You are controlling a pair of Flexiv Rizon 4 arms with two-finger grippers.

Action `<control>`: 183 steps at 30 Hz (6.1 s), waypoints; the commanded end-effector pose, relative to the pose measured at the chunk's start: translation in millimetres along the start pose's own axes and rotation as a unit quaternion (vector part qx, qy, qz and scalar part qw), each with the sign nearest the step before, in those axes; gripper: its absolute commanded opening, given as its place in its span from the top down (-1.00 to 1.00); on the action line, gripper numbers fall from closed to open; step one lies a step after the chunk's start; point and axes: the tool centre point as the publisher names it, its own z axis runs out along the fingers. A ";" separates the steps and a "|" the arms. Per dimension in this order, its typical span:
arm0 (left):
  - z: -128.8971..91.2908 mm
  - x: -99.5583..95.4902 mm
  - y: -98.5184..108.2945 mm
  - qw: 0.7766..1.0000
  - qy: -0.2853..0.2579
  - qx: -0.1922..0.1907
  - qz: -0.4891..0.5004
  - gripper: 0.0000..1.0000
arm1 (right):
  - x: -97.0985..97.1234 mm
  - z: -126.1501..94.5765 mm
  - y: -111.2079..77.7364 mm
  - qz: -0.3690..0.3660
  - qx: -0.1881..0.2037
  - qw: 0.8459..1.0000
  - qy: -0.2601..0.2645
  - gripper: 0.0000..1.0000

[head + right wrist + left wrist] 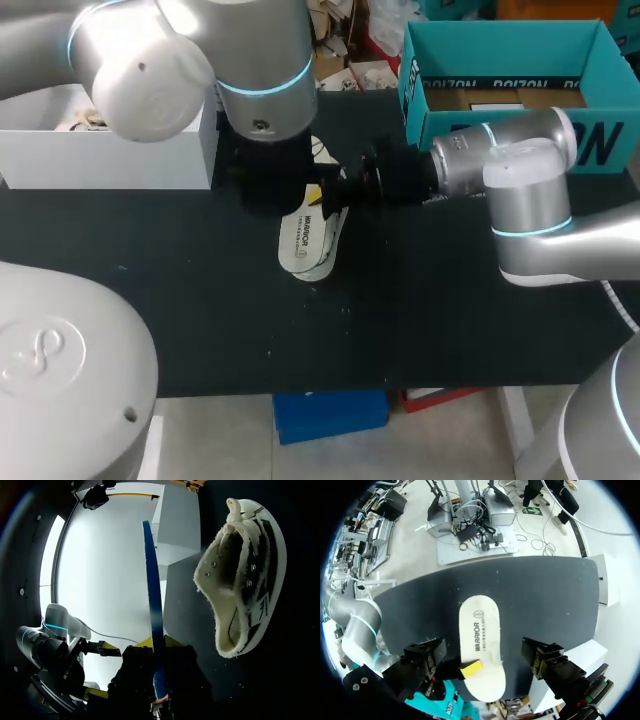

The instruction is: Take the shoe out of the shoebox, open the shoe tongue, remove and reinsert the insole, then place the shoe into the shoebox

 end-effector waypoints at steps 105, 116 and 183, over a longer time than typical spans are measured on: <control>-26.3 0.6 -1.5 0.999 -0.025 0.005 0.026 -1.00 | -0.4 1.0 0.1 0.000 0.000 1.000 0.000 1.00; -16.3 16.5 3.7 0.970 -0.239 0.021 0.028 -1.00 | -0.4 1.0 0.1 0.000 0.000 1.000 0.000 1.00; 49.1 31.9 52.5 0.798 -0.579 -0.082 -0.148 -1.00 | -0.4 1.0 0.1 0.000 0.000 1.000 0.000 1.00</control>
